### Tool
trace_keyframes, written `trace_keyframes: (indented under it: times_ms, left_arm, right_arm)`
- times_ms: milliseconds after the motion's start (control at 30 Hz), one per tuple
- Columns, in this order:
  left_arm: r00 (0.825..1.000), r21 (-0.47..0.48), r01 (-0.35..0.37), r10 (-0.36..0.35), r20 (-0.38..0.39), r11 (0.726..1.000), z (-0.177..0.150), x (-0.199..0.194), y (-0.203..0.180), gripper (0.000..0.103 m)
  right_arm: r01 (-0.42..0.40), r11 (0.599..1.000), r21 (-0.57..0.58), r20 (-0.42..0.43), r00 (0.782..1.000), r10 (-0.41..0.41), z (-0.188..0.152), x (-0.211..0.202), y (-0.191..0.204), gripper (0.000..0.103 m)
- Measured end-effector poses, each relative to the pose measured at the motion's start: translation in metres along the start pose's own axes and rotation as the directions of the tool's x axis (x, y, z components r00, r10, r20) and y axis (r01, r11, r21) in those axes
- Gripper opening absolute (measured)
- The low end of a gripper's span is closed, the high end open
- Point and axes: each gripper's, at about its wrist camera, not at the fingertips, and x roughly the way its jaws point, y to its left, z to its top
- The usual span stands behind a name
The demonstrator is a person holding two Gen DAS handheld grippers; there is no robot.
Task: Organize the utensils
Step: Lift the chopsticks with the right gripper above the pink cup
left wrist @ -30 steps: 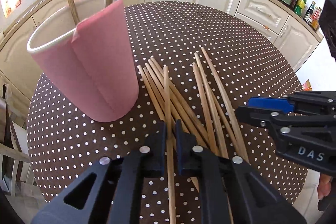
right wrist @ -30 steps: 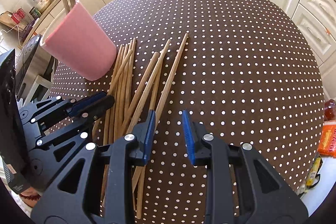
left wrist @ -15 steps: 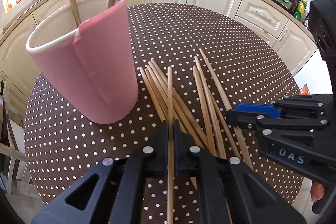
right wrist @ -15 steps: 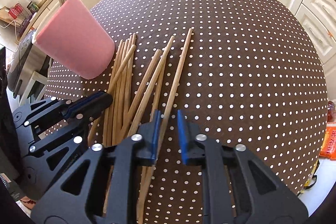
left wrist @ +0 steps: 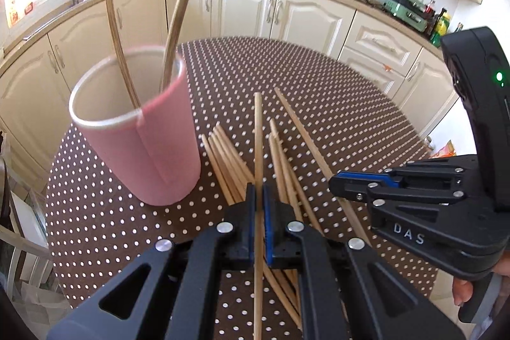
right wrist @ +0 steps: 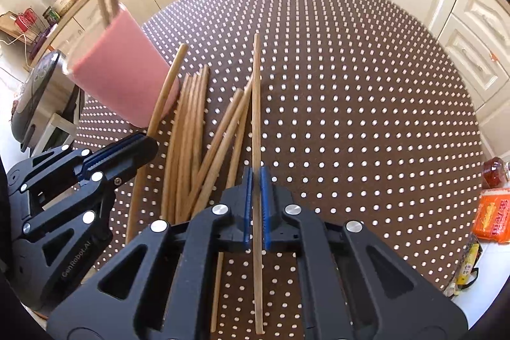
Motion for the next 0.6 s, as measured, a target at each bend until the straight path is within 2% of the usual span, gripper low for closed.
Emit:
trace_keyframes:
  times_ms: [200, 400, 533, 600]
  left_arm:
    - [0.996, 0.004, 0.025, -0.025, 0.085, 1.000, 0.003, -0.035, -0.005, 0.005]
    - [0.979, 0.004, 0.045, -0.045, 0.197, 0.999, 0.010, -0.075, -0.013, 0.005]
    - [0.956, 0.002, 0.057, -0.056, 0.289, 0.998, 0.012, -0.101, -0.012, 0.005]
    - [0.936, 0.004, 0.058, -0.055, 0.347, 0.998, 0.013, -0.115, -0.010, 0.005]
  right_arm:
    - [-0.030, 1.000, -0.005, 0.086, 0.996, 0.031, -0.001, -0.037, -0.002, 0.006]
    - [-0.055, 0.998, -0.036, 0.192, 0.979, 0.061, -0.001, -0.086, -0.003, 0.006]
    - [-0.060, 0.995, -0.075, 0.252, 0.965, 0.077, -0.005, -0.110, 0.014, 0.006]
    - [-0.064, 0.994, -0.091, 0.278, 0.957, 0.087, -0.005, -0.120, 0.021, 0.006]
